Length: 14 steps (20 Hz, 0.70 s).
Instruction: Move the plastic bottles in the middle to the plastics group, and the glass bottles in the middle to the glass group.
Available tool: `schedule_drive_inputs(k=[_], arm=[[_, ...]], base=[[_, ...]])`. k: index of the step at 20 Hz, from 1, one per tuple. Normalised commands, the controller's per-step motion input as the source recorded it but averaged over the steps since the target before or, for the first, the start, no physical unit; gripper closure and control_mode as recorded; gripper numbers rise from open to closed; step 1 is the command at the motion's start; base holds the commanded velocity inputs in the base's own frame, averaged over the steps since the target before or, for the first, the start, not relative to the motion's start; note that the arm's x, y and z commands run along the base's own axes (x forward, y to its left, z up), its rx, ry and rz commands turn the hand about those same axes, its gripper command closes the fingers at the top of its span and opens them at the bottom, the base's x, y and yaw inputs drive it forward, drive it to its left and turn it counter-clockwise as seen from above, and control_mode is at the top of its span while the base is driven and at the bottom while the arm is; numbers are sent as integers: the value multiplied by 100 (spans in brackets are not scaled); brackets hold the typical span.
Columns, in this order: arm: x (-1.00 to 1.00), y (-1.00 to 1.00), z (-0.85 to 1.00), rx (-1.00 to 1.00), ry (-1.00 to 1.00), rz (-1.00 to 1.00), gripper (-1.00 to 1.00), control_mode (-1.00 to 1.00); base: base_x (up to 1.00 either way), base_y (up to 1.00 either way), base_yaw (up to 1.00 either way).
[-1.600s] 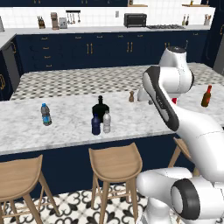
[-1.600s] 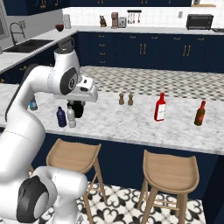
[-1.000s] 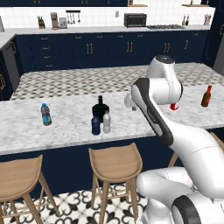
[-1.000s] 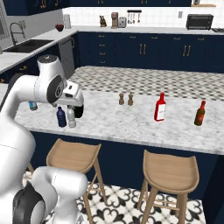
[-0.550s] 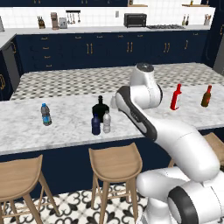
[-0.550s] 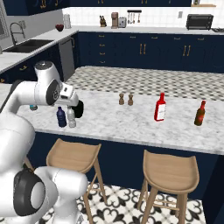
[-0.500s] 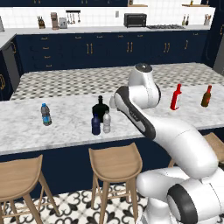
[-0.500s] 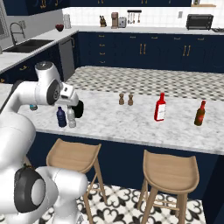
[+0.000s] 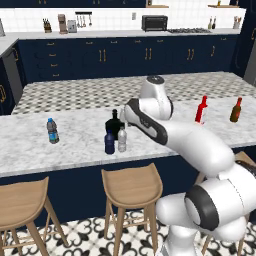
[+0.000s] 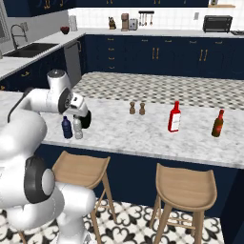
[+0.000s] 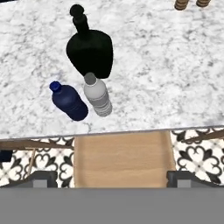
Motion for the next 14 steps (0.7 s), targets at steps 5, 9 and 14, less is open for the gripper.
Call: schedule_drive_inputs(k=[5,9,14], arm=[[35,12,-24,2,4,-12,-100,-100],[33,18,-12,0,8,-9,-100,-100],[35,20,-22,0,7,-7,-100,-100]], base=[[0,0,0],[0,0,0],[0,0,0]])
